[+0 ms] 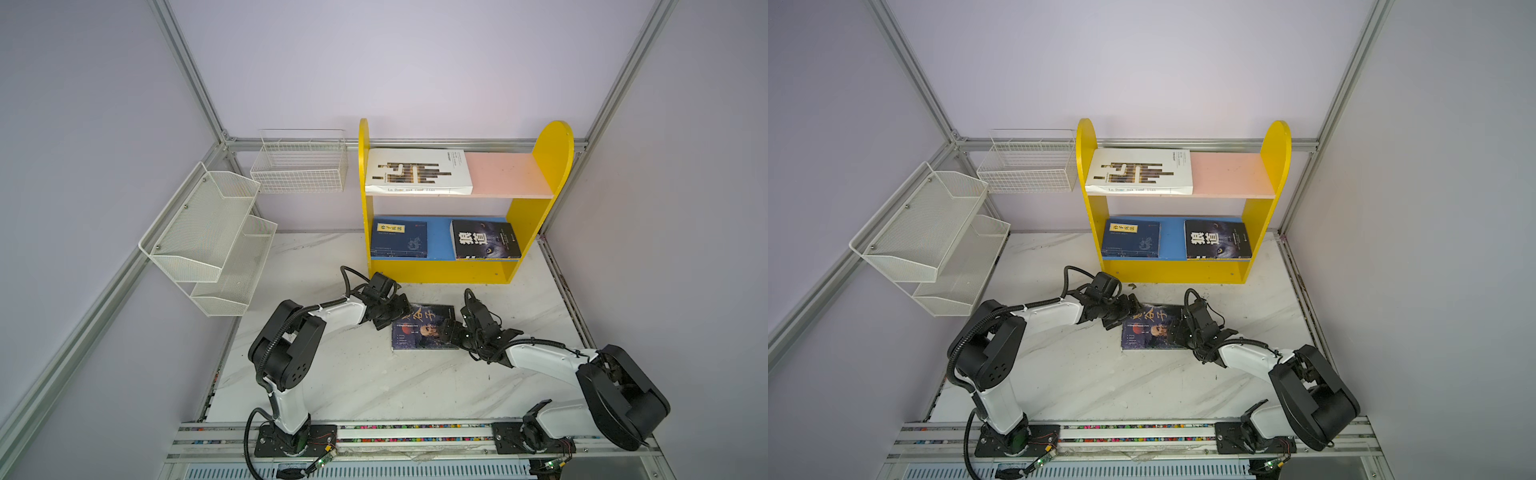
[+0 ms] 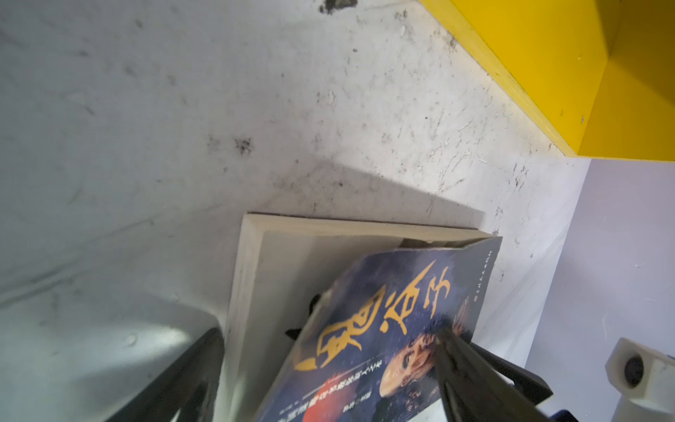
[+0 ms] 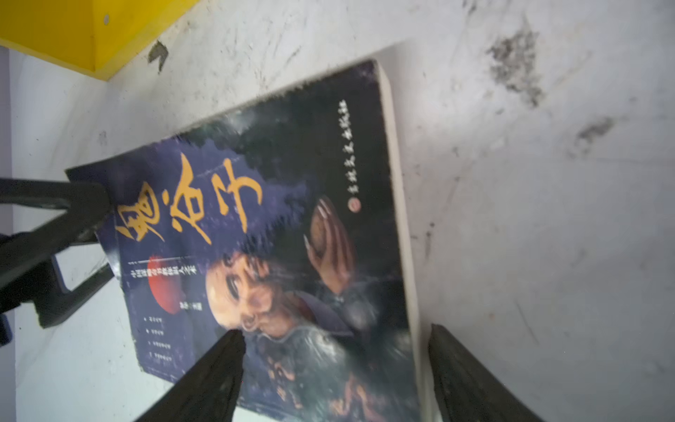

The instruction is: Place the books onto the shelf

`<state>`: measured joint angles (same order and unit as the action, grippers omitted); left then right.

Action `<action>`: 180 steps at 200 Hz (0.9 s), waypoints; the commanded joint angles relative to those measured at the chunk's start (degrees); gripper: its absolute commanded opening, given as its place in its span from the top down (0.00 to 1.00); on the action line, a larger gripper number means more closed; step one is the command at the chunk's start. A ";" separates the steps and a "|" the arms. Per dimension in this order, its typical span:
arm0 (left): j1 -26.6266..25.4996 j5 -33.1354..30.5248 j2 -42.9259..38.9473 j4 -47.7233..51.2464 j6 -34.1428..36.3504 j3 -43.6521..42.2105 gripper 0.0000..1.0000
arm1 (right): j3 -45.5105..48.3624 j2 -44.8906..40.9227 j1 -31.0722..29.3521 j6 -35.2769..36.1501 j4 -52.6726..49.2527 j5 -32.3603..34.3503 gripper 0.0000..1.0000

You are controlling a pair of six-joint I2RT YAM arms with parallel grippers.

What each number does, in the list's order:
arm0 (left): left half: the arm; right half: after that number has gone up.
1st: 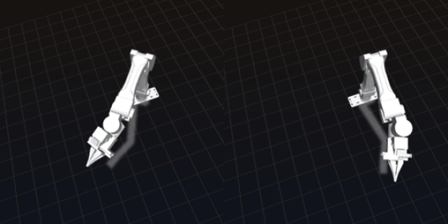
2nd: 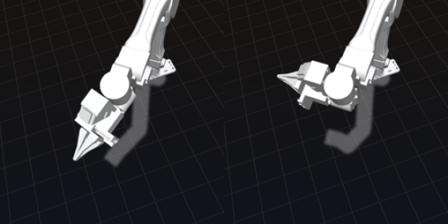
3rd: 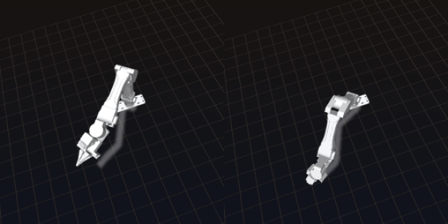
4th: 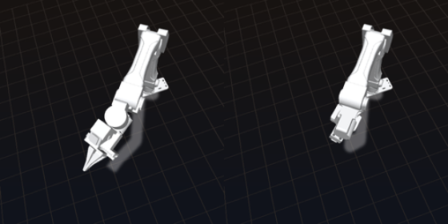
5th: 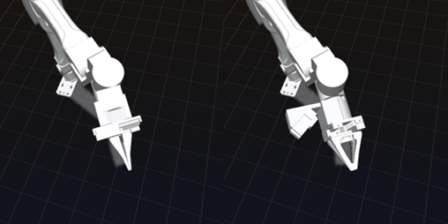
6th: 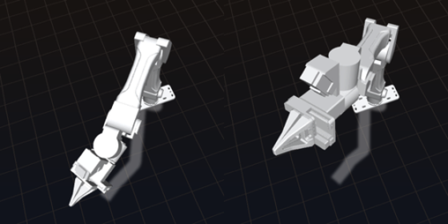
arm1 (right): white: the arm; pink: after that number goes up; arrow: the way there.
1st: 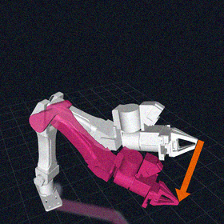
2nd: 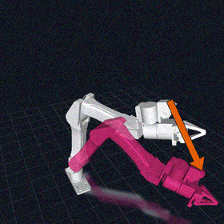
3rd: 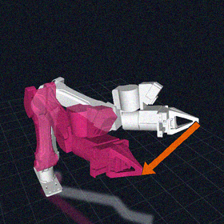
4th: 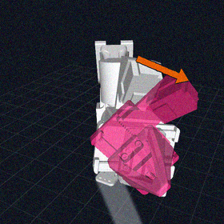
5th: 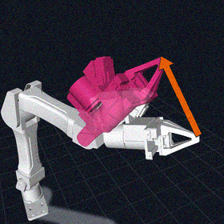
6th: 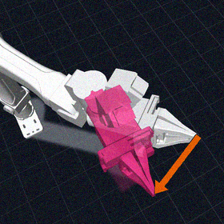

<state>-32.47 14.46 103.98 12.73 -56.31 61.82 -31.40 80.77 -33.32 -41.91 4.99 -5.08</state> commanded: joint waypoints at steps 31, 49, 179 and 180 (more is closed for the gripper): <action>-0.09 7.12 -4.58 -8.19 -0.23 -2.64 0.31 | 1.16 5.81 0.08 -0.68 4.14 -2.90 0.20; -0.05 9.23 -7.57 -11.72 -1.22 -3.46 0.39 | 0.94 6.70 0.10 0.01 4.31 -3.73 0.20; -0.88 8.55 -13.62 -14.54 -2.55 -10.26 0.54 | 0.16 9.57 0.10 0.33 6.67 -5.79 0.20; -0.91 8.43 -13.58 -14.47 -2.39 -10.20 0.54 | 0.14 9.53 0.10 0.29 6.68 -5.81 0.20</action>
<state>-31.59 20.34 90.11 -2.50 -60.80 52.58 -32.08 87.24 -32.62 -40.40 16.82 -6.04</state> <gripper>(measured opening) 0.447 0.796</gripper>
